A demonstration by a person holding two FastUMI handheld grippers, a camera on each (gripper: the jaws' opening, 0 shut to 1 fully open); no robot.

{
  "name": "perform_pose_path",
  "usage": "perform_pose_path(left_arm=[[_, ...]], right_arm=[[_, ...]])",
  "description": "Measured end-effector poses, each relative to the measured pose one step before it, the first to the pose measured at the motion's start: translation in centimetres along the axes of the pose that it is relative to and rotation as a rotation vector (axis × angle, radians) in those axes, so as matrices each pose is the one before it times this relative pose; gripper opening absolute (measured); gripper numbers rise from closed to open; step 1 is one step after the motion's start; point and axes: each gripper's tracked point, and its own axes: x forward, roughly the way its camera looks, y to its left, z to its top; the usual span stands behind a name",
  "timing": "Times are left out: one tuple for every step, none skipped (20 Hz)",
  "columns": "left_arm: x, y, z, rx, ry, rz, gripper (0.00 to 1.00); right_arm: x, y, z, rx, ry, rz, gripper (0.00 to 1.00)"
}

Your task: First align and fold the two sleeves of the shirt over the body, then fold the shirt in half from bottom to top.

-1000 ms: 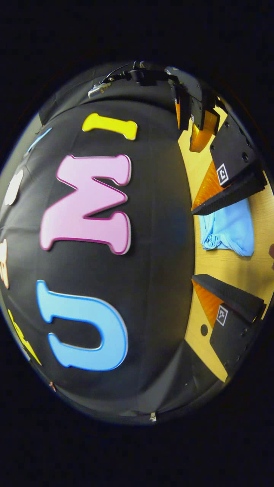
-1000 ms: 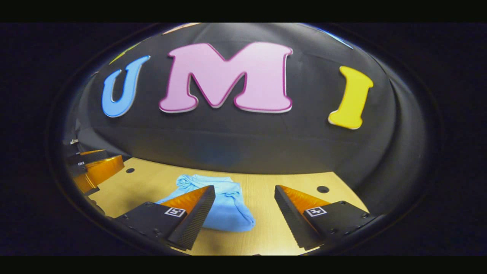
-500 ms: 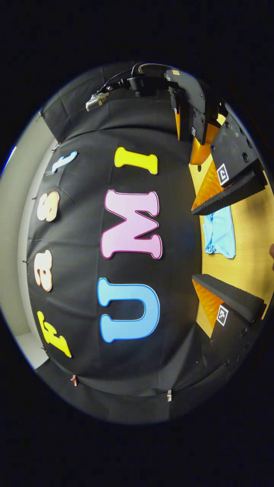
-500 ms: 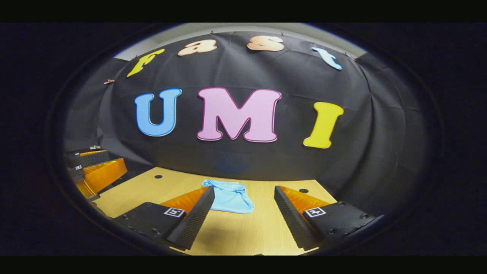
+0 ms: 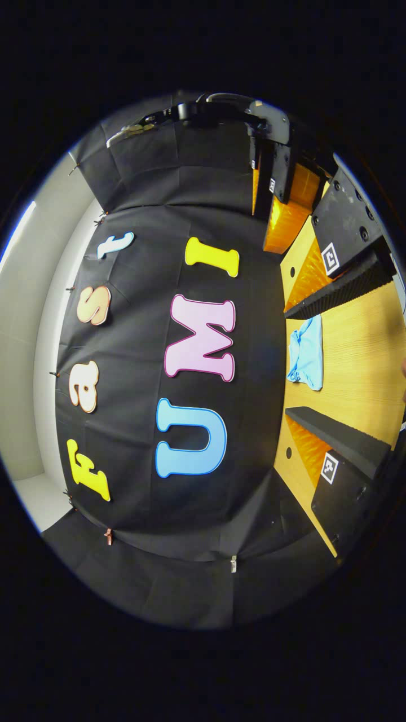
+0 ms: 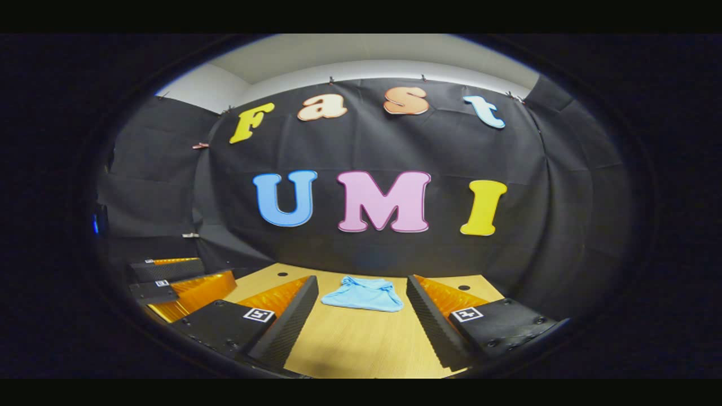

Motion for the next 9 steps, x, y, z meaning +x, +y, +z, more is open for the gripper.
perform_pose_path(left_arm=[[-1.005,-0.216,-0.171,0.01041,0.0022,0.00097,0.98],[-1.0,-0.692,0.103,0.01184,-0.00231,-0.00569,0.98],[-0.74,-0.367,0.13,0.01045,-0.00175,-0.00008,0.94],[-0.667,-0.175,0.034,0.00557,-0.00106,0.00495,0.94],[-0.616,-0.131,0.199,-0.0032,-0.00224,0.00469,0.94],[-0.372,-0.381,0.324,-0.00328,-0.00601,-0.00444,0.98],[-0.346,-0.188,0.446,0.0039,-0.00721,-0.00086,0.98],[-0.235,0.185,0.269,0.01022,-0.00645,0.0034,0.98],[-0.197,0.202,0.489,0.00886,-0.01186,0.00613,0.98]], right_arm=[[-1.118,0.76,0.457,-0.00877,-0.01215,0.00915,0.97],[-0.84,0.23,0.128,-0.00614,-0.00833,0.00453,0.98],[-0.683,0.2,-0.014,-0.00127,-0.00796,0.00511,0.98],[-0.518,0.177,-0.108,-0.00068,-0.00301,0.00459,0.97],[-0.417,0.118,-0.269,0.00299,0.00393,0.00402,0.97],[-0.361,-0.104,-0.189,0.00286,0.00669,0.00082,0.98],[-0.268,-0.257,-0.288,0.00594,0.00876,-0.00374,0.97],[-0.181,-0.242,-0.174,0.01065,0.00968,-0.00539,0.98],[-0.144,-0.17,-0.132,0.01376,0.00587,-0.00752,0.98]])
